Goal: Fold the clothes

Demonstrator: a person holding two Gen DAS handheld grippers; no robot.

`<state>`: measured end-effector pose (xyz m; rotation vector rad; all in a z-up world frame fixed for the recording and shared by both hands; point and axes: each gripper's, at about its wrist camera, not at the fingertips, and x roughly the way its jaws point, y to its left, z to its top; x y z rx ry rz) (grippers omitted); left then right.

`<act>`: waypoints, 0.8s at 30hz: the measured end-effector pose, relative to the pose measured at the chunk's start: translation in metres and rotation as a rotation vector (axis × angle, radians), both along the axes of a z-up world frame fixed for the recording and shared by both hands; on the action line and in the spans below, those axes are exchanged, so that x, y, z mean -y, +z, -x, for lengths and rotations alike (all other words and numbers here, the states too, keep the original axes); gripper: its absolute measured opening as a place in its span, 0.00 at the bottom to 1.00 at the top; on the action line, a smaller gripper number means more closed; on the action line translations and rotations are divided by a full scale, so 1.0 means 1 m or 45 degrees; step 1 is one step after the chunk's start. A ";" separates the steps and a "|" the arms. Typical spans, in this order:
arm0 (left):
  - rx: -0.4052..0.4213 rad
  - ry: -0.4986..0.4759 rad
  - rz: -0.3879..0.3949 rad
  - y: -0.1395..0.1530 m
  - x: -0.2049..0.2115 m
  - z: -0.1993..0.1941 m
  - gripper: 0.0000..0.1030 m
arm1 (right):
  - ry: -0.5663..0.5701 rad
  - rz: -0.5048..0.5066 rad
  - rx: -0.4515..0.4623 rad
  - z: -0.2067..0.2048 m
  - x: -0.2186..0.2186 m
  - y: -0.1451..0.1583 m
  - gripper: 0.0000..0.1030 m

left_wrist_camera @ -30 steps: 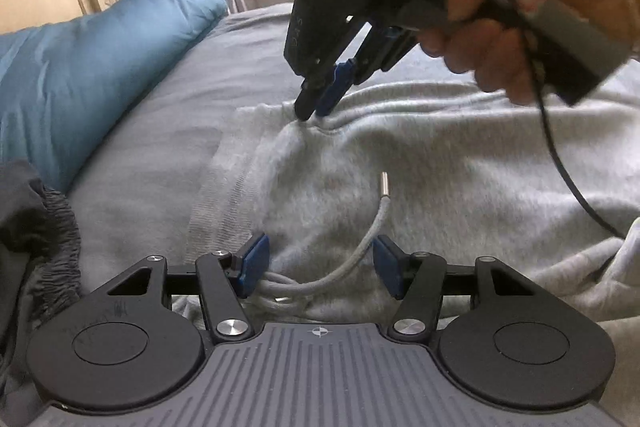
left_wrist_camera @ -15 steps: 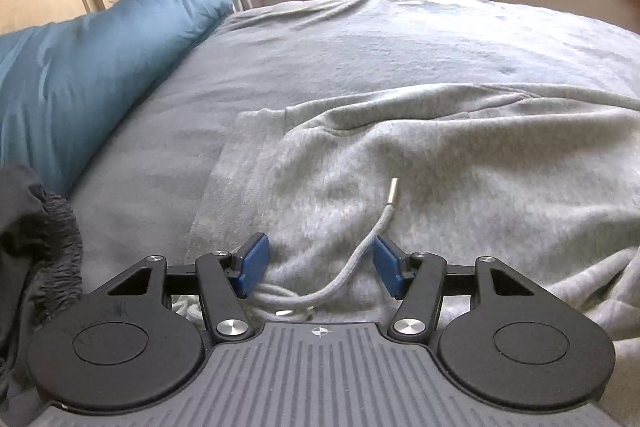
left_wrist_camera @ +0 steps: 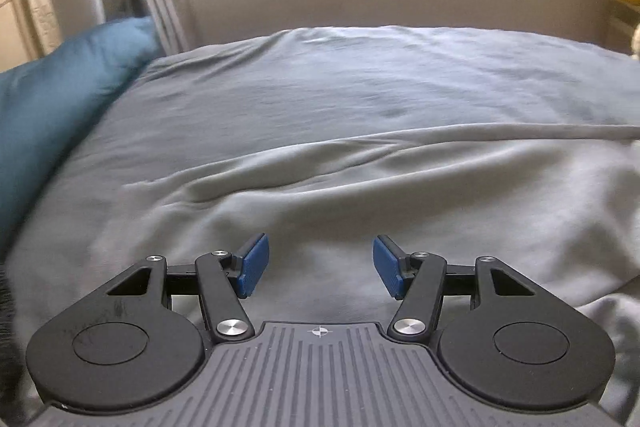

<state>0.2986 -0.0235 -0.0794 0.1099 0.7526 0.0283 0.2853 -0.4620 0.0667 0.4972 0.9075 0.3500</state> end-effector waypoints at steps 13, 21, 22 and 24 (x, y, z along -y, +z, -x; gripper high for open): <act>-0.073 -0.030 -0.060 -0.017 0.045 -0.001 0.56 | -0.269 0.020 -0.391 0.067 0.065 -0.104 0.68; -0.081 -0.008 -0.076 -0.013 0.050 0.003 0.56 | -0.186 -0.021 -0.381 0.078 0.057 -0.113 0.37; -0.082 -0.007 -0.078 -0.013 0.051 0.004 0.56 | -0.178 -0.004 -0.362 0.080 0.055 -0.111 0.28; -0.082 -0.004 -0.076 -0.013 0.051 0.004 0.56 | -0.168 0.033 -0.320 0.084 0.052 -0.106 0.17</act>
